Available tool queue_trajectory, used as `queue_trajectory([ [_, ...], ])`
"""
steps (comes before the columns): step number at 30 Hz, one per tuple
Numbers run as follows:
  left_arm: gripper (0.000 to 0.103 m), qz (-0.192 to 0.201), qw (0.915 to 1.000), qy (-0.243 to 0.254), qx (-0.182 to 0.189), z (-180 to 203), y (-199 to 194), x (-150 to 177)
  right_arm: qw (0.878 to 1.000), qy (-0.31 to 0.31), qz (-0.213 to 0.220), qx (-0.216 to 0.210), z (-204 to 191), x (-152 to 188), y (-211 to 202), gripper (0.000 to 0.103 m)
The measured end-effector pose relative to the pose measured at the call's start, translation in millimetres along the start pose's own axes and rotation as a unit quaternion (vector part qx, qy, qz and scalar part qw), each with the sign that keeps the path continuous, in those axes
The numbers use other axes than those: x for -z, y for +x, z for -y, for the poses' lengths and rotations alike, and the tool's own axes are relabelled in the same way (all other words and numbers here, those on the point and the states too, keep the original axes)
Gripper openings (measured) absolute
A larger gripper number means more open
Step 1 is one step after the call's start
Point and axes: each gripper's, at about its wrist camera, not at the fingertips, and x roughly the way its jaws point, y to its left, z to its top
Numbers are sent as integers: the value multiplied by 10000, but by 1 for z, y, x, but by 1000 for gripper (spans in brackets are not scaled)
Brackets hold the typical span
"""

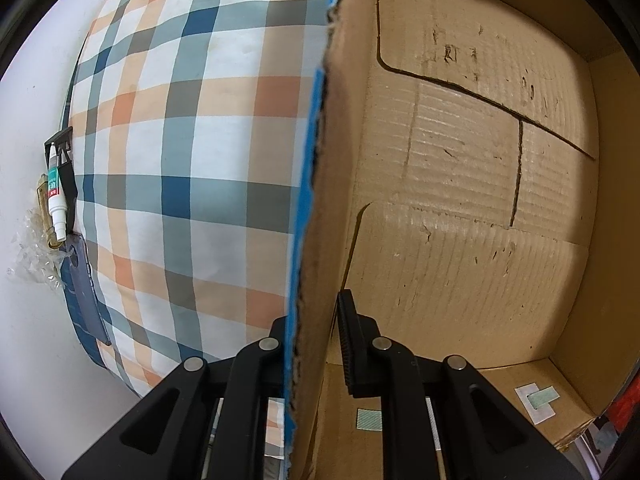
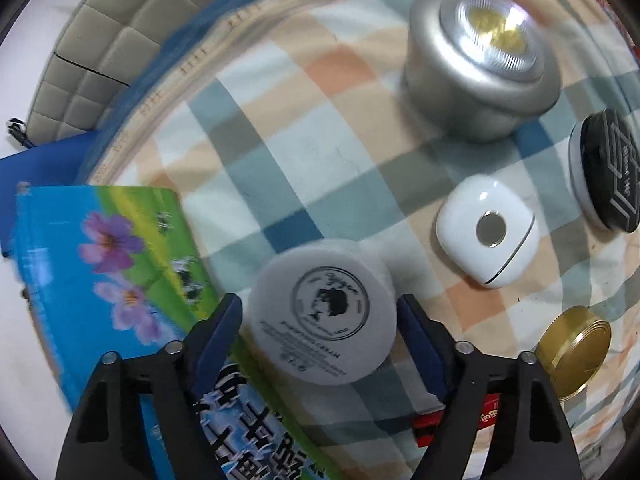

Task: Organize rigid objects
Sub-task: 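Move the right gripper to the white cream jar and close on it, then carry the white cream jar into the box and open the right gripper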

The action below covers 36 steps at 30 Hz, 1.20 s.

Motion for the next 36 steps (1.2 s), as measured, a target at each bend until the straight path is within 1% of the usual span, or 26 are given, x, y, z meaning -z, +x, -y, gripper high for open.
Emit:
queue_trajectory([
  [2,11,7,10000,-6,-1,2,0,0,9998,-167,-79,88,-4,0,6,76],
  [6,11,33,10000,20,-39,6,-1,1,9969,-554,-163,527,-12,6,5,74],
  [9,11,38,10000,6,-27,9,-2,1,9911,-934,-287,903,-12,16,2,73],
  [10,11,46,10000,12,-32,9,-2,1,9873,-1117,-359,1071,-12,22,2,73],
  [13,11,62,10000,22,-51,11,-3,3,9798,-1429,-484,1311,-12,35,1,73],
  [15,11,71,10000,28,-63,13,-4,4,9810,-1409,-455,1254,-11,38,-1,73],
  [19,11,81,9999,24,-64,15,-5,6,9884,-1025,-445,1028,3,37,-3,73],
  [22,11,97,9999,56,-81,16,-6,8,9917,-840,-280,936,4,32,-6,73],
  [24,11,110,9999,62,-75,17,-6,9,9915,-839,-216,967,3,32,-6,71],
  [29,9,144,9999,60,-16,16,-7,10,9915,-821,-32,1004,4,36,-8,70],
  [30,9,147,9999,64,6,15,-7,11,9912,-851,41,1016,3,39,-15,70],
  [31,9,152,9998,81,22,15,-7,11,9911,-869,82,1002,16,42,-36,70],
  [32,9,158,9998,89,32,13,-7,12,9912,-880,149,973,15,53,-54,70],
  [36,9,166,9997,147,57,12,-5,13,9909,-980,466,802,6,67,-97,70],
])
